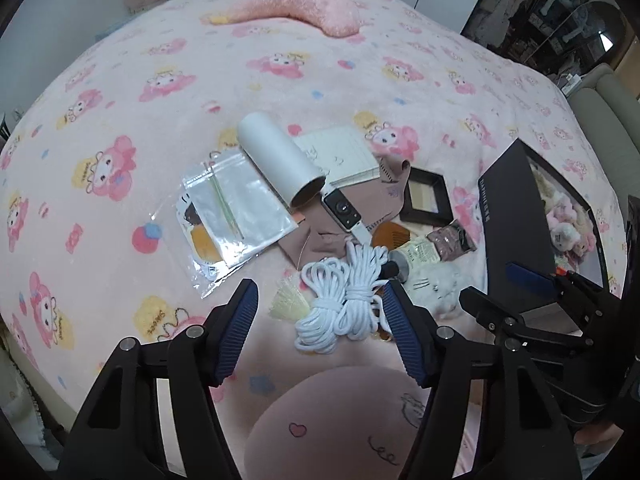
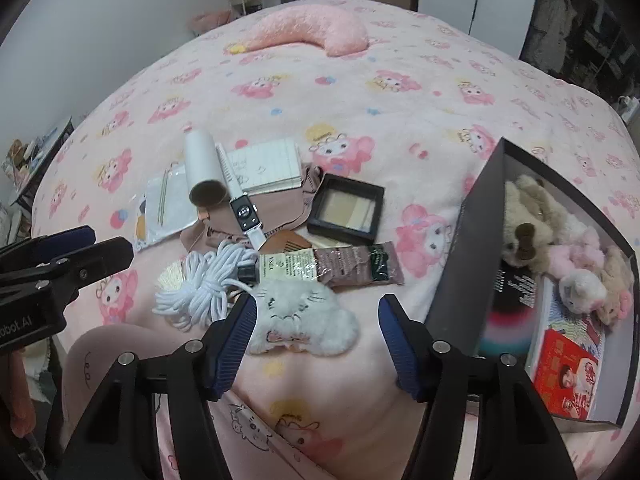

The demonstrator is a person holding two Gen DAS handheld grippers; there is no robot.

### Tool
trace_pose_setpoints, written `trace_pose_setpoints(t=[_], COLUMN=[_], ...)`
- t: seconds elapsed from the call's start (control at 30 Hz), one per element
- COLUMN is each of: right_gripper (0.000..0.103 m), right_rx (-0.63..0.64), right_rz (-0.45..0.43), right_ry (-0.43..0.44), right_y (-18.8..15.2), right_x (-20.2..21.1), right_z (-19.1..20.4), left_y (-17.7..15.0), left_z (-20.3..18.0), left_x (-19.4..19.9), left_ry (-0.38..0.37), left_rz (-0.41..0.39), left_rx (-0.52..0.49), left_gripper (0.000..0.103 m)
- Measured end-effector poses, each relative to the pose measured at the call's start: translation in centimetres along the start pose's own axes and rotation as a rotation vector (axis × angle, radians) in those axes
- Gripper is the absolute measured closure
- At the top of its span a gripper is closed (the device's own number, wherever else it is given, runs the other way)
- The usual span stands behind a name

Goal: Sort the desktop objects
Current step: 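Grasp the white rope coil with the right gripper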

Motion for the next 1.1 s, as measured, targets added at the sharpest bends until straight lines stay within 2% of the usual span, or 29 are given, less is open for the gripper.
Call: trace_pose_setpoints(t=[0.07,0.17,0.3,0.4,0.5,0.57,0.67,0.83,0.9,0.97,1.0,1.1], right_gripper=[0.044,0.045,0.066,0.076,0.077,0.077,0.077,0.076,0.076,0.076,0.078,0.082], right_rx=[0.012,0.007,0.050,0.064,0.027,0.010,0.001,-0.042,-0.054,-0.064,-0.057,-0.033], right_rz=[0.046,0.097,0.138,0.182,0.249,0.278,0.325,0.396,0.411,0.413,0.413,0.382], right_ry=[0.012,0.038,0.079,0.173,0.239,0.254,0.233,0.290,0.313,0.339,0.332,0.309], right_y=[-0.5,-0.9,-1.2,-1.3,-1.4,-1.6,-2.0,-2.3,-2.1,-1.8,-1.8,-1.9], right_x=[-1.5,-3.2,-4.6,-5.2,-6.3,-6.8,-7.9,-9.8,-10.4,-10.8,-11.1,-10.9], right_z=[0.5,1.2,3.3,5.4,6.4,6.9,6.9,7.5,7.8,8.2,8.4,9.2], left_y=[-0.6,-1.2,-1.8,-1.9,-1.9,-2.1,-2.8,-3.4,-3.5,-3.6,-3.6,-3.4], left_z=[0.3,1.3,2.5,2.1,1.4,0.9,1.0,1.4,1.7,1.4,1.2,1.1], left_x=[-1.6,-3.8,-5.5,-6.1,-6.3,-6.6,-7.6,-9.4,-9.7,-9.9,-9.9,-8.7], left_ry=[-0.032,-0.123,-0.156,-0.233,-0.284,-0.323,-0.328,-0.397,-0.414,-0.420,-0.429,-0.439], left_rz=[0.046,0.116,0.164,0.179,0.184,0.194,0.224,0.267,0.267,0.265,0.264,0.222], left_rx=[0.006,0.066,0.095,0.097,0.089,0.084,0.078,0.133,0.146,0.121,0.116,0.122], left_gripper=[0.038,0.042,0.060,0.063,0.064,0.064,0.065,0.068,0.069,0.077,0.084,0.084])
Point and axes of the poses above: each gripper's, at about its wrist camera, not at the fingertips, and x roughly against the way its jaws point, z to its left, y to its top, the point moved 10 cm from there along -x, roughly the way its jaws point, and after that the axes turned 13 degrees about -x, right-handed, at the moved point
